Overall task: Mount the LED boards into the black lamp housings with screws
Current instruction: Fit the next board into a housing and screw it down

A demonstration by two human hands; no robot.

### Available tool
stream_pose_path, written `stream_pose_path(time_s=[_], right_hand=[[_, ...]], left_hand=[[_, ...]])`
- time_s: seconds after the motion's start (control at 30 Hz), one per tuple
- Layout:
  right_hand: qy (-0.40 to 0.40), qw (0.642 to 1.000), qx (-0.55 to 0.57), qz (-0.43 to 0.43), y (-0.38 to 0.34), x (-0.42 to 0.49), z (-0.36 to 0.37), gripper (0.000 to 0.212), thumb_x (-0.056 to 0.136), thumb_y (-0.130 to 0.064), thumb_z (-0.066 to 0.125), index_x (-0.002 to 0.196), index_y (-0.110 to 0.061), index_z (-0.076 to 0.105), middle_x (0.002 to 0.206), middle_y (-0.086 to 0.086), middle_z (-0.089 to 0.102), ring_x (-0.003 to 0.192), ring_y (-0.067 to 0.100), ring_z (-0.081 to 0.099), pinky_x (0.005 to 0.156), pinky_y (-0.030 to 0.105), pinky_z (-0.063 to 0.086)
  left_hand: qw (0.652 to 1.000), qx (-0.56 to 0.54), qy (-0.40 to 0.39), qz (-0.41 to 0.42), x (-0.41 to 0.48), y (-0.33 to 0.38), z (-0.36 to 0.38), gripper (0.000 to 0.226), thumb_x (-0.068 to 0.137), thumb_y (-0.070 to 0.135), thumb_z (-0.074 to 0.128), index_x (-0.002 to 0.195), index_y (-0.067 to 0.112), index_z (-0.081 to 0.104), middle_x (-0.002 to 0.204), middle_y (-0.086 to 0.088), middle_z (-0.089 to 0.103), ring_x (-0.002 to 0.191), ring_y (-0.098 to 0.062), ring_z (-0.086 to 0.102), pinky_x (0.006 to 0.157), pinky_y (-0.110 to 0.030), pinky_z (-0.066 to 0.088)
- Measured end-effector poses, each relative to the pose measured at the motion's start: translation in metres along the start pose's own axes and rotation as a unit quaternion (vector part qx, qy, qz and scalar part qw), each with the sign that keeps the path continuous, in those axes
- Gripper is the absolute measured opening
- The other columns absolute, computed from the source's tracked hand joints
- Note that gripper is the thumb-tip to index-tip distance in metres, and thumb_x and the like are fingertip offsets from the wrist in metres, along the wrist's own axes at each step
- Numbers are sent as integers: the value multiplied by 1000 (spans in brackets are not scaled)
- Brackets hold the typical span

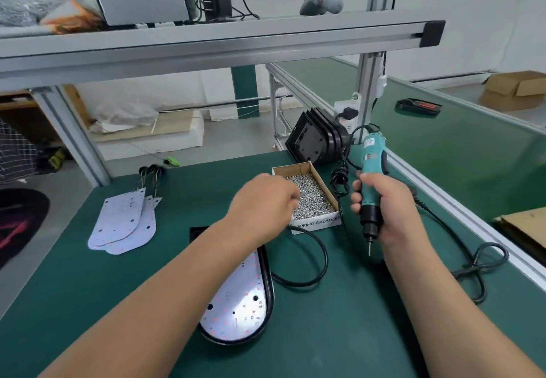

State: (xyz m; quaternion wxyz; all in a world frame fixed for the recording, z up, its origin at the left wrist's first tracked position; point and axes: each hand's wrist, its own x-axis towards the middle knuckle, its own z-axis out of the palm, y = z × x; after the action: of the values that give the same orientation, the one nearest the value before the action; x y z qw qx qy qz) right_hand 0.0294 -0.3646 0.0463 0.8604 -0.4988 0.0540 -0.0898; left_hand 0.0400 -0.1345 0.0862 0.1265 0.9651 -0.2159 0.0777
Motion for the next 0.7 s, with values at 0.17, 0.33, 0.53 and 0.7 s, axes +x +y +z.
stream_pose_path(time_s=[0.17,0.33,0.53,0.7], right_hand=[[-23,999,-25,2,3,-3,6,12,93,-2,62,105,-3,59,77,8,60,57,18,55,44,26,46],[-32,999,-33,4,6,-2,7,18,87,-6,65,103,-4,59,77,8,61,58,19,55,44,27,46],[-30,999,-16,-8,6,3,5,21,85,-6,66,105,-3,61,77,8,60,58,18,54,45,27,47],[-32,999,-12,-11,7,4,6,18,89,-3,64,107,-3,60,78,8,61,58,18,54,44,27,47]], left_hand=[[989,69,-126,27,45,18,18,16,95,26,67,103,20,80,103,-3,77,102,-29,69,84,-43,61],[988,63,-140,34,61,14,31,12,92,30,74,103,31,80,107,6,76,106,-23,67,75,-32,50],[993,32,-115,24,59,15,34,20,91,17,65,98,28,81,102,4,77,101,-27,69,79,-37,58],[993,-5,-114,10,59,16,30,22,93,14,67,101,29,81,108,5,78,105,-24,69,87,-40,59]])
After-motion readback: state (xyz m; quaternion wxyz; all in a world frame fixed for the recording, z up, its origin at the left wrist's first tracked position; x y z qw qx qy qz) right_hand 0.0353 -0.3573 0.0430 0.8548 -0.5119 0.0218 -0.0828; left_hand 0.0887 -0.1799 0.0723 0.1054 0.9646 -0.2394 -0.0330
